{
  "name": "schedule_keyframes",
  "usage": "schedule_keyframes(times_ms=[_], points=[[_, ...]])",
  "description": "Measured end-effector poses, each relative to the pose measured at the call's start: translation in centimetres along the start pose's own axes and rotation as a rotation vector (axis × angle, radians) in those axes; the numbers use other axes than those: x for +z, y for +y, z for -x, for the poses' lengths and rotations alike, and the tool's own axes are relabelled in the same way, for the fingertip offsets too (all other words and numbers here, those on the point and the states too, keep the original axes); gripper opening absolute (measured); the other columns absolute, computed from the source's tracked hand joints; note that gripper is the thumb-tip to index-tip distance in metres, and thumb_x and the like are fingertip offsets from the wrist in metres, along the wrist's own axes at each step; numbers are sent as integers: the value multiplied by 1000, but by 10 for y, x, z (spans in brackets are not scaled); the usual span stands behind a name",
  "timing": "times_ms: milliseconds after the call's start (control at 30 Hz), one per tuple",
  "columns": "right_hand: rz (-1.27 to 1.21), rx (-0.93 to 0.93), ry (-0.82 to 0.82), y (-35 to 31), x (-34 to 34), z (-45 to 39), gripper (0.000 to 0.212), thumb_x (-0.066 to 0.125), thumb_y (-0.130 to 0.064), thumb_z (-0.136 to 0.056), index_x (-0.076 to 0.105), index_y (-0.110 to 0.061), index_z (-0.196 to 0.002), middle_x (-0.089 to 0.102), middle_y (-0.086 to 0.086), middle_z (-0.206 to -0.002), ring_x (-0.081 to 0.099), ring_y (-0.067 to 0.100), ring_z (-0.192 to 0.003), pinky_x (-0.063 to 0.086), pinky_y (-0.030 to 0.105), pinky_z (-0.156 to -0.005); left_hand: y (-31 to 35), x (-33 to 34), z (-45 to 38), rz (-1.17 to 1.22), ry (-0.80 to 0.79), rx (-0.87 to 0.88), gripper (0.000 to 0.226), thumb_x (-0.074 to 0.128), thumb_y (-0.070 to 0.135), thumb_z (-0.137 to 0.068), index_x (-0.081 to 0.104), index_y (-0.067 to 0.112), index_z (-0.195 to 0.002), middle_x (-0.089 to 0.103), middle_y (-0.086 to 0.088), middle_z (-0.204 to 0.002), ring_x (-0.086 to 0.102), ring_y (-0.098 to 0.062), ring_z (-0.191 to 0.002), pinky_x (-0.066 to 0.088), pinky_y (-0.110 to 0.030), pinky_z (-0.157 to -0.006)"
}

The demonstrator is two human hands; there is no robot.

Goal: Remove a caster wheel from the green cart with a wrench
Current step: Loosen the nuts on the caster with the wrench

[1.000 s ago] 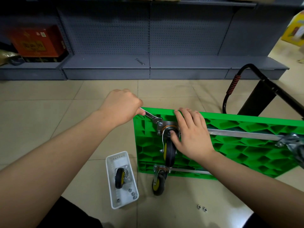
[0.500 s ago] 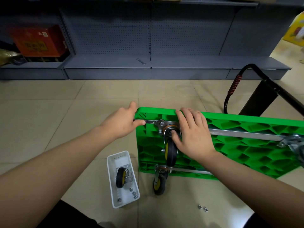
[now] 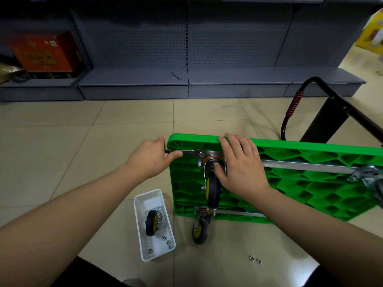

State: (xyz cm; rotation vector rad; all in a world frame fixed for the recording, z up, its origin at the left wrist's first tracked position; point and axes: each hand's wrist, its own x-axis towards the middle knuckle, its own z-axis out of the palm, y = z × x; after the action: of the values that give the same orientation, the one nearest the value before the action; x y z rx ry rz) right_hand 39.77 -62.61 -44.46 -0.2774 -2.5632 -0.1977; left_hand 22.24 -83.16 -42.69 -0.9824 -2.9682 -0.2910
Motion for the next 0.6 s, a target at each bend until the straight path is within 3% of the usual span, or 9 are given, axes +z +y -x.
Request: schedule_keyframes(times_ms=[100,167,333,600], points=[[1,-1,-6,0,0,0,69,55,-45,-90,47,-7,-147,48,13,-148,41,34,-139,28,50,-119,2,0,0,-160,-5,83,67,32,74,-94,59,13,-86,65,-14,-97,60,-32,-91,46,-38,-74],[6,-1,-16,0,0,0,69,54,-45,-91,46,-7,-147,47,13,-149,40,34,-139,27,50,-120,2,-1,0,-174,-66,70,70,28,74,-95,55,13,-77,64,-12,-90,59,-30,-84,45,-36,-68],[8,-4,-7,0,0,0,68,54,-45,-91,46,-7,-147,48,13,-149,41,34,-139,27,49,-120,2,19,7,-10,-251,-17,72,20,77,-94,52,16,-72,57,-8,-73,59,-28,-75,48,-36,-68],[-1,-9,15,1,0,1,68,55,-44,-90,47,-7,-146,49,13,-147,42,34,-137,28,49,-119,9,43,14,125,-290,-33,76,14,74,-95,52,13,-68,55,-10,-69,58,-32,-76,43,-36,-68]])
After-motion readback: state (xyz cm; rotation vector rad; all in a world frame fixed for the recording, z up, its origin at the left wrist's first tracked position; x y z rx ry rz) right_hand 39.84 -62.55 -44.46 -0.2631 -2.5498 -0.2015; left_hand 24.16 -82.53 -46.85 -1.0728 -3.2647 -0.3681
